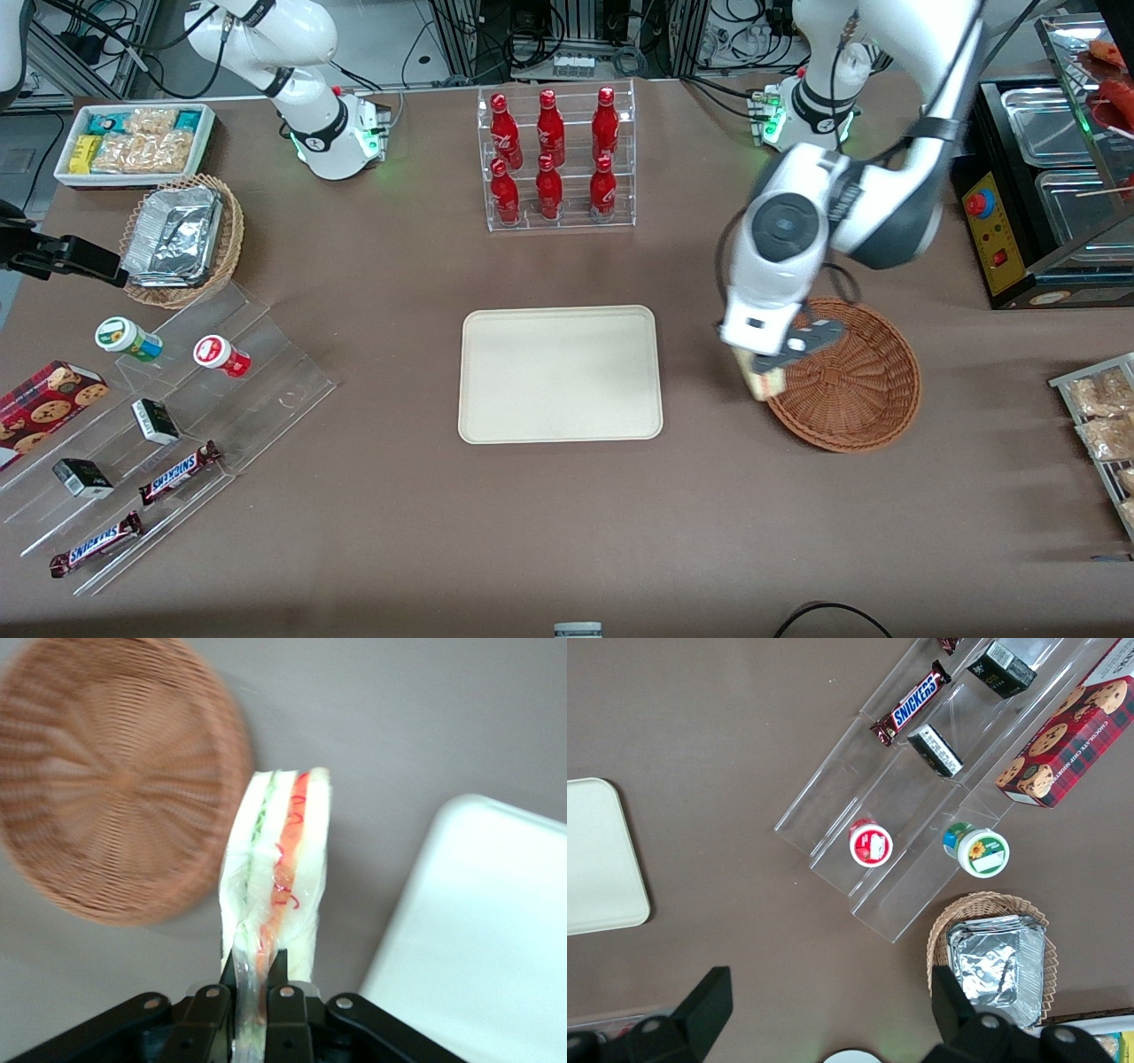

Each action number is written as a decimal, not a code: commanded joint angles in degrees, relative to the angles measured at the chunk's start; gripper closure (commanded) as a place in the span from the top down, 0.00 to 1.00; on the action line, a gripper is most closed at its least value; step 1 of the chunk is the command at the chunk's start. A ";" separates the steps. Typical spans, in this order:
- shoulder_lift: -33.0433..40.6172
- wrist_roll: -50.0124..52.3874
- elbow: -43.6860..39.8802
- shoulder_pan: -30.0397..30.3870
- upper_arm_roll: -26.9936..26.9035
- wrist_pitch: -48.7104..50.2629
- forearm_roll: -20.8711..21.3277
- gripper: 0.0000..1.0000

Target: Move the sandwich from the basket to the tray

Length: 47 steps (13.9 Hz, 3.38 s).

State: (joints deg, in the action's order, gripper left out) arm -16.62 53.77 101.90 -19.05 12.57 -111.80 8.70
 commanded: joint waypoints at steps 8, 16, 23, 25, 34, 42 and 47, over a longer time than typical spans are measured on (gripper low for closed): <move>-18.26 -7.28 -12.24 -11.62 -0.17 -12.21 -2.55 0.00; -21.61 -6.75 -12.87 -12.06 -0.17 -13.53 -2.20 0.00; -22.05 -6.49 -13.66 -12.33 -0.17 -13.53 -2.20 1.00; -21.79 -6.57 -14.01 -12.24 -0.17 -13.53 -2.28 1.00; -14.41 -6.84 -15.33 -9.62 -0.70 -5.81 -2.99 1.00; -8.43 -7.54 -14.80 1.89 -0.44 0.79 -5.36 1.00; -5.27 -16.49 -14.71 10.07 -0.52 5.88 -7.37 1.00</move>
State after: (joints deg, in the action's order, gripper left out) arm -24.78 41.26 86.00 -12.00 11.66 -108.72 3.62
